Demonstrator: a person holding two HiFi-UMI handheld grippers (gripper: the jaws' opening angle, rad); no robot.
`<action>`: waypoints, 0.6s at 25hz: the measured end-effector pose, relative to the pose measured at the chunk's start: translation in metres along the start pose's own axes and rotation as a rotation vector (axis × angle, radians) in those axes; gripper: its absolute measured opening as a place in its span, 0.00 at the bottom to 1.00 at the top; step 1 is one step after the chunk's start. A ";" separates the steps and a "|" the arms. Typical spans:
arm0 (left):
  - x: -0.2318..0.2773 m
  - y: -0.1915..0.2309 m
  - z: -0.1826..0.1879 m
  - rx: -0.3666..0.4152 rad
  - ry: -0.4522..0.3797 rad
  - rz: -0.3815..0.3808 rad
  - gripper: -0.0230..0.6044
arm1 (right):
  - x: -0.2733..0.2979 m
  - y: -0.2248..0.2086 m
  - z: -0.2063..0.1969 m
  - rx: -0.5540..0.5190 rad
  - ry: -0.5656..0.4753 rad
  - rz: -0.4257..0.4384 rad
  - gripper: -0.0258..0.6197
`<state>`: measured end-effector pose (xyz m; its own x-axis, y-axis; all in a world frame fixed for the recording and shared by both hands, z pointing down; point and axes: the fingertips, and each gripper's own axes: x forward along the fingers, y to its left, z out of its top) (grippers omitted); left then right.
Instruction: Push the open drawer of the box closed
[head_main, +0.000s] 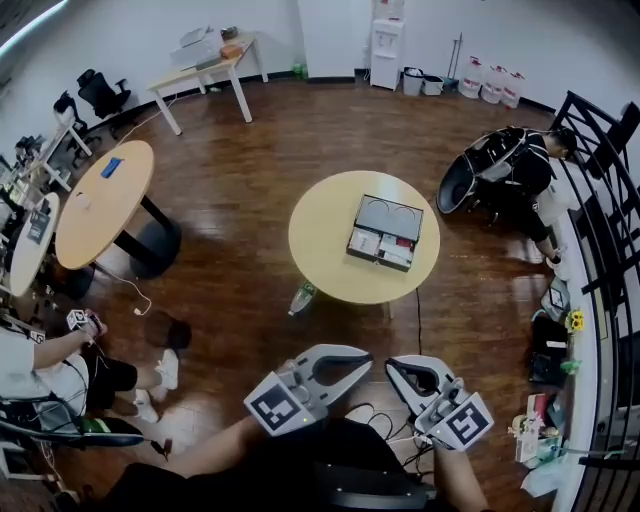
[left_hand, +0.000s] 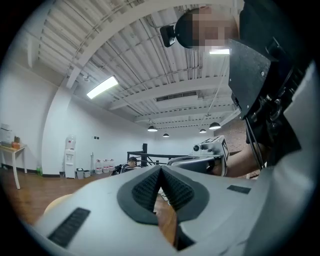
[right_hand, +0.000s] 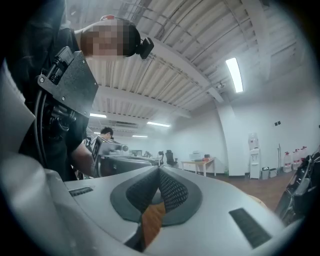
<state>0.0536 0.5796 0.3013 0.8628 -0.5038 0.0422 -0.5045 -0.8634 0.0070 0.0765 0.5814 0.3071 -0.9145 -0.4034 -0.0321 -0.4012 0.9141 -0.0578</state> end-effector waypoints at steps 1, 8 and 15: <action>0.004 -0.004 -0.001 -0.004 0.003 0.005 0.09 | -0.006 -0.001 -0.001 0.002 -0.004 0.002 0.04; 0.018 -0.022 -0.002 -0.025 -0.002 0.034 0.09 | -0.028 -0.003 -0.001 0.009 -0.029 0.026 0.04; 0.011 -0.010 0.007 -0.010 -0.004 0.035 0.09 | -0.015 -0.003 0.000 0.020 -0.014 0.023 0.04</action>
<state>0.0683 0.5821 0.2949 0.8448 -0.5337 0.0382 -0.5345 -0.8450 0.0151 0.0914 0.5845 0.3079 -0.9226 -0.3827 -0.0477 -0.3786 0.9223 -0.0773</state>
